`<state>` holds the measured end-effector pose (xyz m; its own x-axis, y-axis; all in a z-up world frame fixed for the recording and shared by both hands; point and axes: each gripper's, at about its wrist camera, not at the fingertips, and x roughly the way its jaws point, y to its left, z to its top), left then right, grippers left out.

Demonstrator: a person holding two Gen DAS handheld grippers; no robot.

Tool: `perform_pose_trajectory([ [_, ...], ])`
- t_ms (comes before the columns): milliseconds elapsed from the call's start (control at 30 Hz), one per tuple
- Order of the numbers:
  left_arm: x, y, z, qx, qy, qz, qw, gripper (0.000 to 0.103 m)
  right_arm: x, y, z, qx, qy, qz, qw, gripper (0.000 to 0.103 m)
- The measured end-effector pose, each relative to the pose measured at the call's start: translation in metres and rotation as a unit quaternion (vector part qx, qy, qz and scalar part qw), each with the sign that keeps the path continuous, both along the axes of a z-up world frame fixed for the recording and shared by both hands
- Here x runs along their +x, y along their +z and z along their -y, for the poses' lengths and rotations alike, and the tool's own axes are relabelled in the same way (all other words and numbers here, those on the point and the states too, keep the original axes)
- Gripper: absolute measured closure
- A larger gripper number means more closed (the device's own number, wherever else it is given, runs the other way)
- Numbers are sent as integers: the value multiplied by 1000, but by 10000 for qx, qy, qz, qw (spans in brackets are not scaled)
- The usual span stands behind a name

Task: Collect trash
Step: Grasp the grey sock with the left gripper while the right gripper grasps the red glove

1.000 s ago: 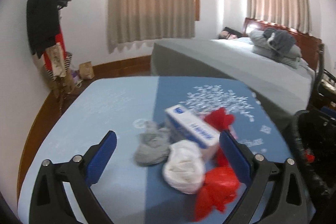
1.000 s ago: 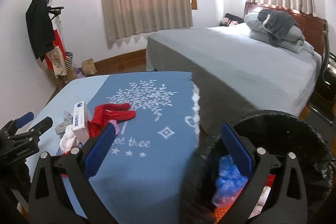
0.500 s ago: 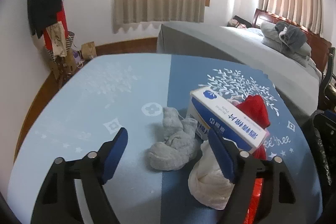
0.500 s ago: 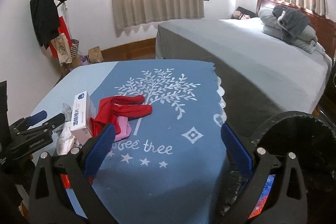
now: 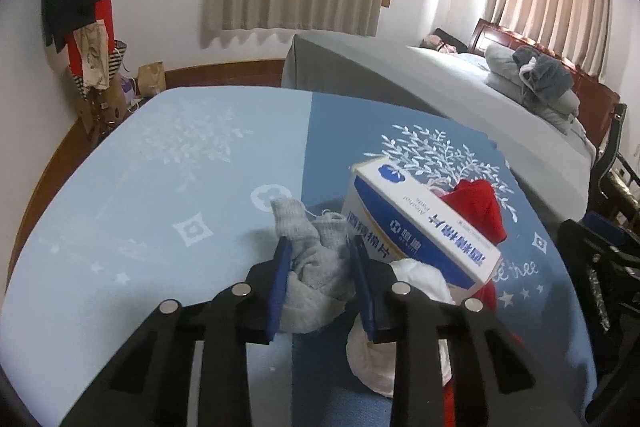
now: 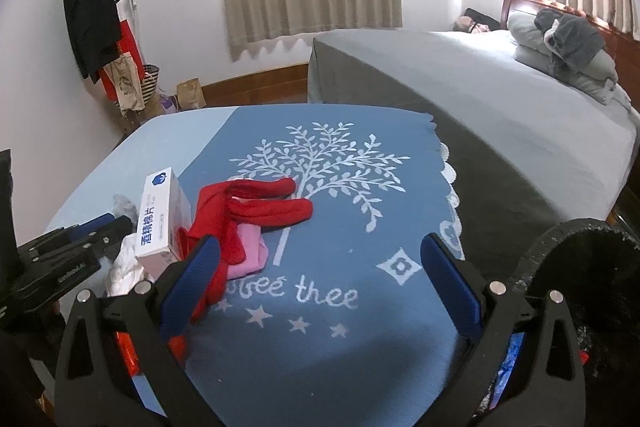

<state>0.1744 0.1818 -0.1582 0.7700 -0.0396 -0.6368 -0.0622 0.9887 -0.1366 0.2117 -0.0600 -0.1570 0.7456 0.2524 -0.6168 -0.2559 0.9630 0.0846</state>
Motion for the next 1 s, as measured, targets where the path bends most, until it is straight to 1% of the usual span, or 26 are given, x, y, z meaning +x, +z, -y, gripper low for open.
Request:
perform_pose_trajectory([
  [233,0,10,-6,54,163,152,9997,75,14,-2,-11,14,100,-25,9999,6],
  [400,2,8,-9,192,181,114,9996,75,24,-5,-23,5,219,-73,9997,6],
  [467,2,6,-11,193,206,90,9996,75,27,-9,-30,-31,318,-127,9994,12],
  [500,1,6,-12,187,225,81,9995,75,29,-11,-34,-44,389,-181,9991,19],
  [533,1,5,-12,182,239,76,9995,75,31,-13,-37,-40,440,-233,9987,23],
  [600,2,4,-15,140,268,60,9995,75,32,-16,-41,-11,495,-281,9984,26],
  [733,2,3,-17,129,274,48,9995,75,36,-19,-50,2,663,-381,9971,39],
  [900,2,2,-19,155,272,34,9995,75,37,-20,-61,69,860,-457,9952,43],
  [1000,2,3,-19,145,285,53,9995,75,33,-17,-64,92,975,-454,9942,43],
])
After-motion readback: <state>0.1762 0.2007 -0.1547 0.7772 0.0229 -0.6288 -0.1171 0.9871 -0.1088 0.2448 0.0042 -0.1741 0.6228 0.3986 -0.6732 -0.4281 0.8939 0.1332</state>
